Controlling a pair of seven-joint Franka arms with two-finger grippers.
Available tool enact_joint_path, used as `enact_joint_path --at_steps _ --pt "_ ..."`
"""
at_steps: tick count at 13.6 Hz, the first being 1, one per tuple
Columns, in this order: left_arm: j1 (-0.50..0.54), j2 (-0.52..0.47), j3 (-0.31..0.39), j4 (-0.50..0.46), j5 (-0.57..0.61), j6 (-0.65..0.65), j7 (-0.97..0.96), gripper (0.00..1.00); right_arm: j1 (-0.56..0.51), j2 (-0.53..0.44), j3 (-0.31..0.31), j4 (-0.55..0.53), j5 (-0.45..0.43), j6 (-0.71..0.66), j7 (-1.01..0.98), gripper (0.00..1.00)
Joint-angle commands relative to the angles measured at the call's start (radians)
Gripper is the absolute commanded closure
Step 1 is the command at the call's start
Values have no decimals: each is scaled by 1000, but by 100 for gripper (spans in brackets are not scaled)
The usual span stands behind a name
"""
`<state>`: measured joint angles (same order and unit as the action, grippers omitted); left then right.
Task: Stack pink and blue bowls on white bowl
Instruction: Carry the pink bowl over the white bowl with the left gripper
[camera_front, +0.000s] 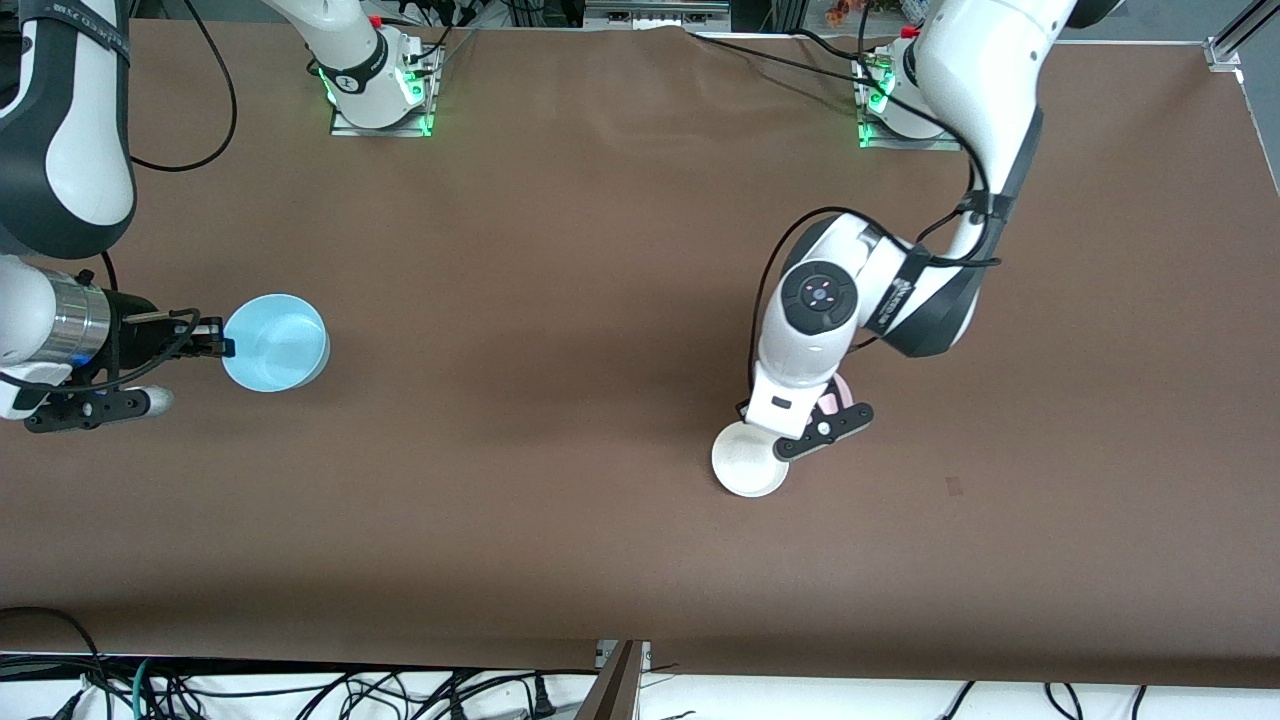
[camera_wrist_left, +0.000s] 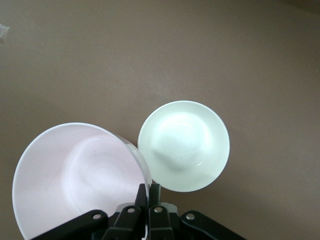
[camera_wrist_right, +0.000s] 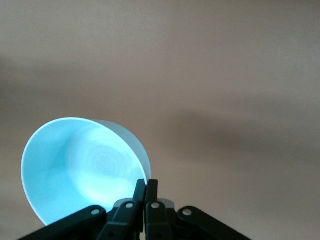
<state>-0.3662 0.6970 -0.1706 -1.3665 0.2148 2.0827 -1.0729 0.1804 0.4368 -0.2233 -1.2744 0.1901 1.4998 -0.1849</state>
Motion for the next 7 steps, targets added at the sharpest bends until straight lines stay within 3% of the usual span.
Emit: enact_joint_path --at_steps 1,7 --pt "-25 93 23 154 26 -38 -90 100 1 -9 5 4 5 -16 2 100" --pt "-59 206 51 325 23 -33 -217 100 2 -9 5 6 3 -16 2 100"
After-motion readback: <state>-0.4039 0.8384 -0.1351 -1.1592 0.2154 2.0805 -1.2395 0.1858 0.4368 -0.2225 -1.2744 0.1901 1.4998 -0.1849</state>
